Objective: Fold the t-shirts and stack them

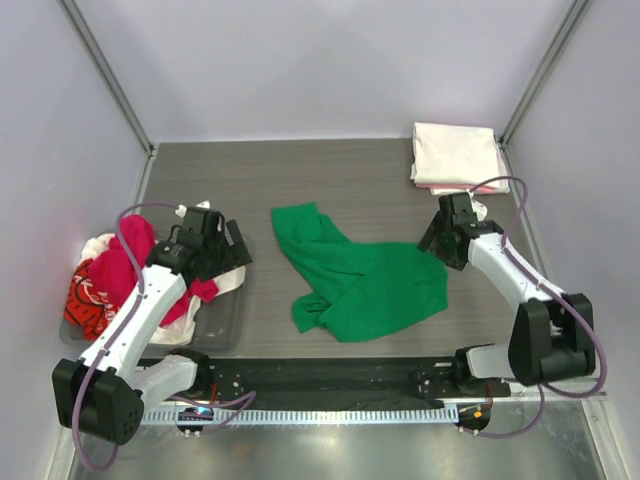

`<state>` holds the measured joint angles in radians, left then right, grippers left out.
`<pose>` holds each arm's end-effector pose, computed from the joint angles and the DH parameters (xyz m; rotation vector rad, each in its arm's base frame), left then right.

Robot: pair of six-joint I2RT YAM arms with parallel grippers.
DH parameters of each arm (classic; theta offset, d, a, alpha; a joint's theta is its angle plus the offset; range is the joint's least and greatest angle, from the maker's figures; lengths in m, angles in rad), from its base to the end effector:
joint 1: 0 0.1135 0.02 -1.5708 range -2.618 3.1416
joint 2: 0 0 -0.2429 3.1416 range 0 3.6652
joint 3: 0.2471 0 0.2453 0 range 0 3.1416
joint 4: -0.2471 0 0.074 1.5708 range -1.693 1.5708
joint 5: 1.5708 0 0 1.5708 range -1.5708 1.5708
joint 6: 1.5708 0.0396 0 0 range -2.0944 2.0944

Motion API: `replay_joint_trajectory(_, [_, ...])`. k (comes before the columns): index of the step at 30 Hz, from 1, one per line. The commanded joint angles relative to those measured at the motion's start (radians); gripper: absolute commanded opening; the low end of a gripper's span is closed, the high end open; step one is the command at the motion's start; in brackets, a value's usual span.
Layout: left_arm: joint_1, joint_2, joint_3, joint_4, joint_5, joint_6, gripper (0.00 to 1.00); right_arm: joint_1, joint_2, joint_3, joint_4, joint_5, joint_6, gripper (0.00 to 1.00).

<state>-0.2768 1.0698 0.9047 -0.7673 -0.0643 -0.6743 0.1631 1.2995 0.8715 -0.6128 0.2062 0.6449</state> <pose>0.2080 -0.0564 0.2555 -0.5255 2.4731 -0.3103 0.2512 0.0331 0.2061 0.6848 2.4841 0.0297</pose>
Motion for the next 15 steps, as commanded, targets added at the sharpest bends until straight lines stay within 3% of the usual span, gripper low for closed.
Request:
replay_joint_trajectory(1, [-0.004, -0.025, -0.032, 0.051, -0.028, 0.059, 0.82, -0.04, 0.087, 0.066, 0.106, -0.048, -0.076, 0.7])
replay_joint_trajectory(7, [-0.004, -0.037, -0.036, 0.053, -0.048, 0.073, 0.83, -0.057, 0.303, 0.151, 0.189, -0.045, -0.108, 0.67])
replay_joint_trajectory(15, [-0.007, -0.019, -0.041, 0.046, -0.029, 0.074, 0.83, -0.088, 0.432, 0.225, 0.223, -0.037, -0.146, 0.63])
